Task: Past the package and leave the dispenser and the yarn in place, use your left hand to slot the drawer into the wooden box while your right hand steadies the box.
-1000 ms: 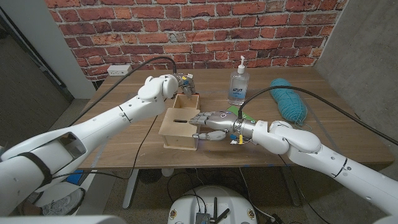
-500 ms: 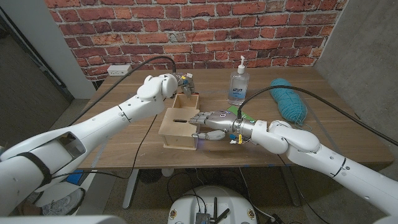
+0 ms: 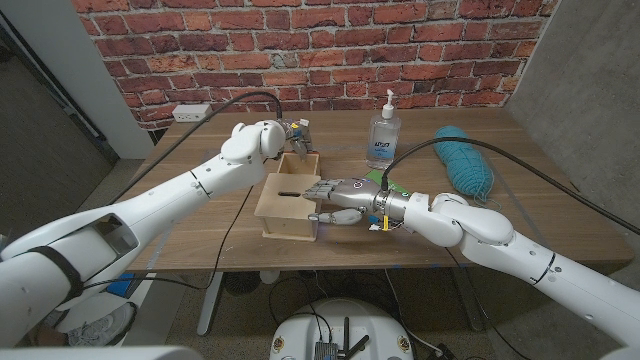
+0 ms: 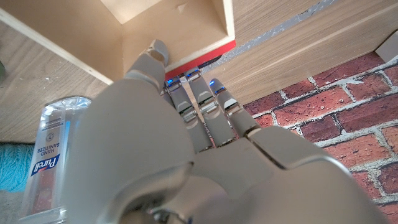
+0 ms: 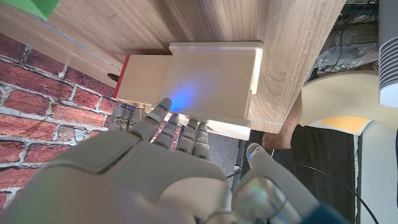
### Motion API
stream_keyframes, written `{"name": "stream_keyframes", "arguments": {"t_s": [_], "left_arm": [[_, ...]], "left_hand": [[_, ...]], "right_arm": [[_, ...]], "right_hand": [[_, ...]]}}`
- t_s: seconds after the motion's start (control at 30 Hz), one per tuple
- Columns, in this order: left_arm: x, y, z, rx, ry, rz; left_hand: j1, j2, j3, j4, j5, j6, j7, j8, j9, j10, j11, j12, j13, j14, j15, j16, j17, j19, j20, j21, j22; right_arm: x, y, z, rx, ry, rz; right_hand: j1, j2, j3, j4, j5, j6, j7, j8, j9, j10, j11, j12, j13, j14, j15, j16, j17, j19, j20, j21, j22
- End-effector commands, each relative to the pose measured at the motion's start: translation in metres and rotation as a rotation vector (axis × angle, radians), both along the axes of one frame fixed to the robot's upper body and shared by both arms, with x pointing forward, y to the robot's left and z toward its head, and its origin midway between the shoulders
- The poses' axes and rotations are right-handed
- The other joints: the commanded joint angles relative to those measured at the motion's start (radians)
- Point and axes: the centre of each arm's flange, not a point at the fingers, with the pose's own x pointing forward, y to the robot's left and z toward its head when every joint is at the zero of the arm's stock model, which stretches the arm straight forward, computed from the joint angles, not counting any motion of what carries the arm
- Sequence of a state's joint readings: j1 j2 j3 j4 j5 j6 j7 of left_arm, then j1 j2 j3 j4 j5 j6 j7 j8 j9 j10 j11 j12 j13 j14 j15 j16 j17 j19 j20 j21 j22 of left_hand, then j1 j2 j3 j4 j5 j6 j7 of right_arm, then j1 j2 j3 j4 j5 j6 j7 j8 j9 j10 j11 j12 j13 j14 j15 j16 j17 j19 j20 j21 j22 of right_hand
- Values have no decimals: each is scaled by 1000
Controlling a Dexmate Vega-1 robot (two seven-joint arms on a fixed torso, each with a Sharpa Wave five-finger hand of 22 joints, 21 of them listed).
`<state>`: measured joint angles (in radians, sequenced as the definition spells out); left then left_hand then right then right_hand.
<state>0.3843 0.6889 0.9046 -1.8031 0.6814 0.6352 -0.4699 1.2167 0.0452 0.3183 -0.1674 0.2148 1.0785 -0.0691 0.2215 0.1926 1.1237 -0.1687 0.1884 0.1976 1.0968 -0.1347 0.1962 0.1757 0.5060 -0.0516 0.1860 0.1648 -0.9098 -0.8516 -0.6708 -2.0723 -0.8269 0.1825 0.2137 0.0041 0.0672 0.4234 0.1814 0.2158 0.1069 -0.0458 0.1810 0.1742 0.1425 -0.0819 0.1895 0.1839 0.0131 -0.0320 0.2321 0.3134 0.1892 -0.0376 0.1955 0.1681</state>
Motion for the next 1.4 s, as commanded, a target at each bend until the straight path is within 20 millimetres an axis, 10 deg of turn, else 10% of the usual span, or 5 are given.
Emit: {"name": "stream_keyframes", "arguments": {"t_s": [0.03, 1.4], "left_arm": [[0, -1, -4, -10, 27, -7], [-15, 3, -9, -79, 54, 13]], "left_hand": [[33, 39, -2, -4, 6, 16, 8, 3, 5, 30, -29, 6, 2, 69, -110, 6, 10, -4, -148, 1, 3], [36, 41, -6, -4, 8, 12, 8, 1, 5, 25, -29, 5, 2, 66, -110, 5, 10, -4, -148, 0, 3]], "right_arm": [[1, 0, 0, 0, 5, -3], [2, -1, -1, 9, -11, 2]], "right_hand": [[-10, 114, 2, 5, 6, 5, 1, 7, 4, 8, 5, 3, 2, 8, -84, 6, 5, 3, -101, -3, 0], [-11, 113, 0, 6, 5, 13, 0, 9, 4, 11, 8, 4, 2, 8, -84, 5, 7, 8, -97, -2, 1]]}}
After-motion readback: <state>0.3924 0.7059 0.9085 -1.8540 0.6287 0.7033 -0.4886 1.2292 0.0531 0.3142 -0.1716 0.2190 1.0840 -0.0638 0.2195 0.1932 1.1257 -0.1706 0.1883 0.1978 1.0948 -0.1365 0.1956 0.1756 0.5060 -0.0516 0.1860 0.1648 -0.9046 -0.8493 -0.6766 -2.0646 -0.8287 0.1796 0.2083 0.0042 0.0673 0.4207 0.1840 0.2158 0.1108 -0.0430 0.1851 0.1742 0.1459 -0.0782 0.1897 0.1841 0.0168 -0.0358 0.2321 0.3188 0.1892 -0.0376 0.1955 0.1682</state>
